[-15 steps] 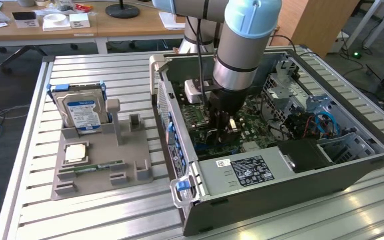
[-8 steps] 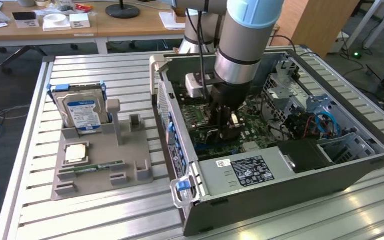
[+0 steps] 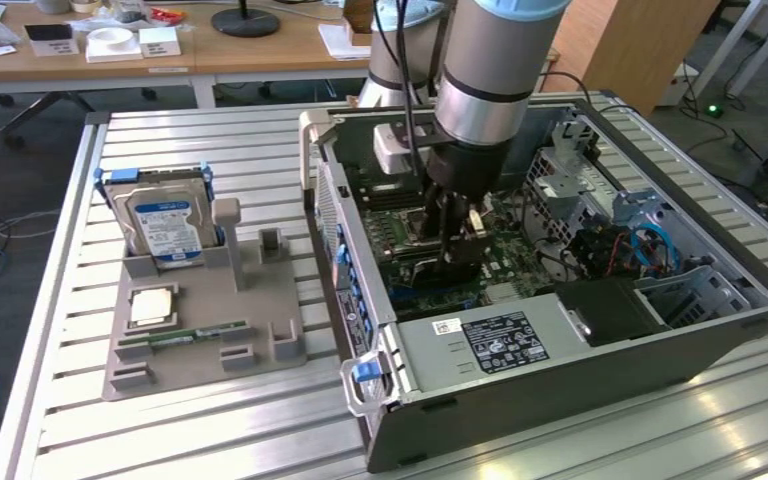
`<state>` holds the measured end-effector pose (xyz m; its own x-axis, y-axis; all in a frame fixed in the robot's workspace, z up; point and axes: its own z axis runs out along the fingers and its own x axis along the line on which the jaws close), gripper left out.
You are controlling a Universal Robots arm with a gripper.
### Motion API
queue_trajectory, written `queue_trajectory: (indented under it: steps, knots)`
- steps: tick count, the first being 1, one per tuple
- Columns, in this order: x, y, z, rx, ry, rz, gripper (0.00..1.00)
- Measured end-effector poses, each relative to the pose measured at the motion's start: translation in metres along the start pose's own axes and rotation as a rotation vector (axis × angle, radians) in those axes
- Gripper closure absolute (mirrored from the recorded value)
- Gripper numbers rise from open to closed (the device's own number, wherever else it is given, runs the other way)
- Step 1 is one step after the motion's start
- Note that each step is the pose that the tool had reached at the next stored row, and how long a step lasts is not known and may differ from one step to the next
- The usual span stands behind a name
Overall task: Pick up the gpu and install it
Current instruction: 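Insert the gpu into the slot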
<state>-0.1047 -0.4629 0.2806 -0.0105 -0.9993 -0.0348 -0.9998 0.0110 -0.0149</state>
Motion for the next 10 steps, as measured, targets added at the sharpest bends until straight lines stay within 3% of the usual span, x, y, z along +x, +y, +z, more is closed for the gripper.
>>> queue_trajectory:
  steps: [10]
  knots:
    - [-0.001, -0.0003, -0.0215, 0.0000, -0.0001, 0.000, 0.43]
